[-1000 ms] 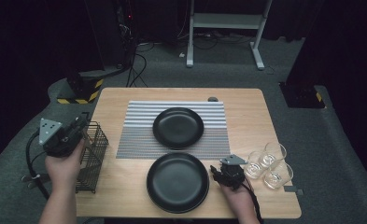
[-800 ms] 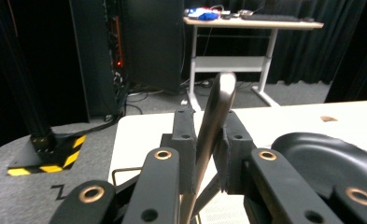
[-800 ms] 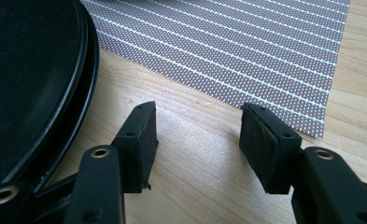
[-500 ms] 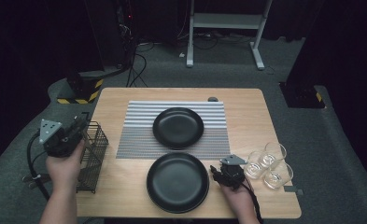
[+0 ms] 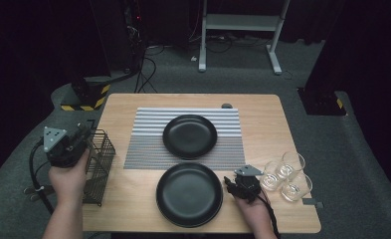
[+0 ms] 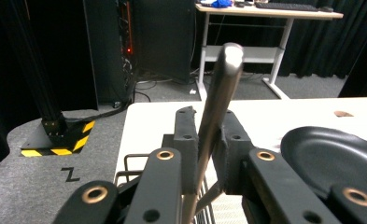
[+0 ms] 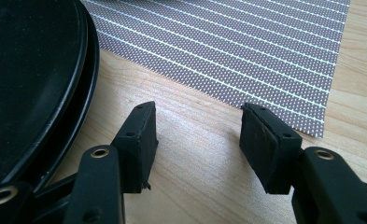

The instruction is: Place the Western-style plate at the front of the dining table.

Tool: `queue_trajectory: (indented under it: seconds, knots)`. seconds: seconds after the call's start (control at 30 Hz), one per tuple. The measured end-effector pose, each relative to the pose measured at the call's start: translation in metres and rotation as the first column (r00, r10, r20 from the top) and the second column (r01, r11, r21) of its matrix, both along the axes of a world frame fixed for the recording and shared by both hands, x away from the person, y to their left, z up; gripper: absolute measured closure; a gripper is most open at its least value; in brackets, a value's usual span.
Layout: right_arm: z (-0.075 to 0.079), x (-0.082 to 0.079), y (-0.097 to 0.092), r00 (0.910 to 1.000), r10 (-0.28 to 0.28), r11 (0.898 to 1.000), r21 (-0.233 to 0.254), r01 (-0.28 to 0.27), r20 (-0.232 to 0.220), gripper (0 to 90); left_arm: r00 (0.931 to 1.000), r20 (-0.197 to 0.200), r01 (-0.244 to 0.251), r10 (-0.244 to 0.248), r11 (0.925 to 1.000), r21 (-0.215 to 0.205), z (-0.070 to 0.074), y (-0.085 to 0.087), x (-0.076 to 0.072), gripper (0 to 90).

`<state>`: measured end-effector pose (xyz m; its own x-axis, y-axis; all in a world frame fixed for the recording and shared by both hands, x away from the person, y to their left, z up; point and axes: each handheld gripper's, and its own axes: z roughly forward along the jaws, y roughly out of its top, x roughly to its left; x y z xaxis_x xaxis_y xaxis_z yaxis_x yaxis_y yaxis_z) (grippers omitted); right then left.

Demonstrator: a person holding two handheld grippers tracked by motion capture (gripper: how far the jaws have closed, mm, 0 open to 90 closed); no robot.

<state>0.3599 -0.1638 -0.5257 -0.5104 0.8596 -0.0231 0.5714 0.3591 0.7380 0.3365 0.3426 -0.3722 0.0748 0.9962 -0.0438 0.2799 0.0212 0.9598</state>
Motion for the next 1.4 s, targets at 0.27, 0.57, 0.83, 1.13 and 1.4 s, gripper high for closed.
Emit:
queue_trajectory:
  seconds: [0.27,0.57,0.83,1.13,1.4]
  knots:
    - [0.0,0.0,0.0,1.0,-0.001,1.0,0.0,0.001,0.0,46.3,0.9999,0.016,0.001,-0.001,1.0,0.007,0.004,-0.001,-0.003,82.9]
    - [0.0,0.0,0.0,1.0,0.002,1.0,0.0,-0.002,0.0,46.1,0.9977,0.063,0.023,-0.025,0.9992,0.032,0.015,-0.007,-0.01,82.9]
    - [0.0,0.0,0.0,1.0,0.002,1.0,0.0,-0.002,-0.001,46.0,0.9942,0.104,0.024,-0.027,0.9993,0.028,0.018,-0.005,-0.014,82.8]
    - [0.0,0.0,0.0,1.0,0.003,1.0,-0.001,-0.003,0.0,45.9,0.9902,0.138,0.016,-0.02,0.9993,0.035,0.021,-0.004,-0.018,82.9]
    - [0.0,0.0,0.0,1.0,0.002,1.0,0.0,-0.002,0.0,45.7,0.983,0.183,0.016,-0.02,0.9995,0.026,0.027,-0.004,-0.023,82.9]
